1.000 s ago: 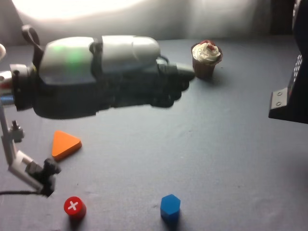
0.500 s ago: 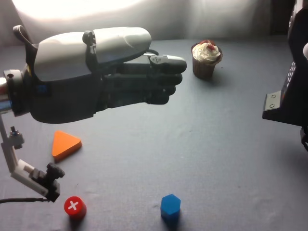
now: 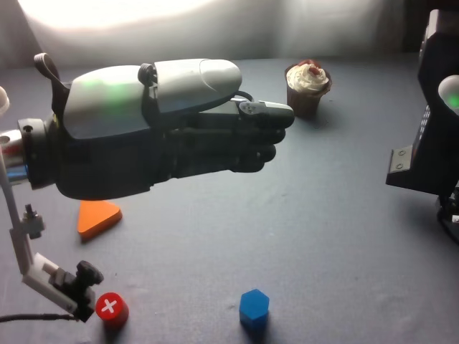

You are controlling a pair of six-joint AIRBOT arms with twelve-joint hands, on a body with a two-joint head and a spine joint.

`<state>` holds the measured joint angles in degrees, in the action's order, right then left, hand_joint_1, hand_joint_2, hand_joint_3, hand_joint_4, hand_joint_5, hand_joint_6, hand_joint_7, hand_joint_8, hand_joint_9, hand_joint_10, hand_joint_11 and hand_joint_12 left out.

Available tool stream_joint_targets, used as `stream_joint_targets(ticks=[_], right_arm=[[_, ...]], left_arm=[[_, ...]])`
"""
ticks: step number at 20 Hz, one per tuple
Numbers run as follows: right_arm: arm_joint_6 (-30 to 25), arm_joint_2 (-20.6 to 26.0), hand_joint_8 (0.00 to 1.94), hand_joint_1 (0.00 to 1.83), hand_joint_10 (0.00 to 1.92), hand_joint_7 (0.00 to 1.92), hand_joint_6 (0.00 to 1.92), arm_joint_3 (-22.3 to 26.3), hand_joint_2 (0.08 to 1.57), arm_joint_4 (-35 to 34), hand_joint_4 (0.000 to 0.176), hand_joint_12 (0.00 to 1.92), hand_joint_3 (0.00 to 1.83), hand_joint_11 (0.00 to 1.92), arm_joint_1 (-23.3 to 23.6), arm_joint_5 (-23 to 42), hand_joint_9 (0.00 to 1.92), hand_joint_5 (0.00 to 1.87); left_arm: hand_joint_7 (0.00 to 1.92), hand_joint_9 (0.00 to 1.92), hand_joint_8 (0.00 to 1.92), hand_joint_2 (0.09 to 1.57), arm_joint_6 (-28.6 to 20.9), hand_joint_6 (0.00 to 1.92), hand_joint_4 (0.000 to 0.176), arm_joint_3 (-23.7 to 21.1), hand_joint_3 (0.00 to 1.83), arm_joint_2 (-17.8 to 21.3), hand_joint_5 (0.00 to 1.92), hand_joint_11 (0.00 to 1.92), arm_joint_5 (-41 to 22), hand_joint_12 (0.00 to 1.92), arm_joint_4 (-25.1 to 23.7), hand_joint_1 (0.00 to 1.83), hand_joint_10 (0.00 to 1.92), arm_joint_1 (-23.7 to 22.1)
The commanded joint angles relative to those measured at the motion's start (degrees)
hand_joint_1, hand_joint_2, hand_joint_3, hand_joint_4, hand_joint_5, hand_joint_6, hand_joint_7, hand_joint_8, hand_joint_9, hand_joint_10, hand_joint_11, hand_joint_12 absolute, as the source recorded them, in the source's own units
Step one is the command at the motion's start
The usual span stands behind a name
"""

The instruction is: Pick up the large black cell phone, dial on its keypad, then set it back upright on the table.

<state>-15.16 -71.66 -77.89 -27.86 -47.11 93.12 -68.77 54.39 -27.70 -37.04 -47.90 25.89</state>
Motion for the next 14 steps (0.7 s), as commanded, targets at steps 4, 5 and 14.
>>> stream_joint_targets(ticks=[4, 5, 14], right_arm=[[-2.21, -1.10, 1.28, 1.36, 1.37, 0.77, 0.93, -2.61, 1.16, 0.09, 0.000, 1.17, 0.00, 0.92, -0.41, 7.97, 0.86, 0.92], [-2.49, -1.66, 1.19, 1.37, 1.29, 0.82, 0.95, -3.53, 1.14, 0.09, 0.000, 1.10, 0.00, 0.96, -0.41, 7.97, 0.91, 0.92], [-3.62, -4.83, 1.28, 1.36, 1.33, 0.78, 1.02, -7.82, 1.17, 0.09, 0.000, 1.12, 0.00, 0.91, -0.39, 7.97, 0.87, 0.88]], left_arm=[[0.12, 0.13, 0.00, 1.22, -0.33, 0.00, 0.017, -0.41, 0.00, 0.31, 0.18, 0.00, -5.71, 0.26, 2.73, 0.00, 0.00, -1.34], [0.11, 0.12, 0.00, 1.23, -0.33, 0.00, 0.018, -0.36, 0.00, 0.31, 0.17, 0.00, -5.71, 0.24, 2.73, 0.00, 0.00, -1.34], [0.15, 0.13, 0.00, 1.22, -0.05, 0.00, 0.011, -0.39, 0.00, 0.17, 0.17, 0.00, -5.92, 0.31, 2.44, 0.00, 0.00, -1.29]])
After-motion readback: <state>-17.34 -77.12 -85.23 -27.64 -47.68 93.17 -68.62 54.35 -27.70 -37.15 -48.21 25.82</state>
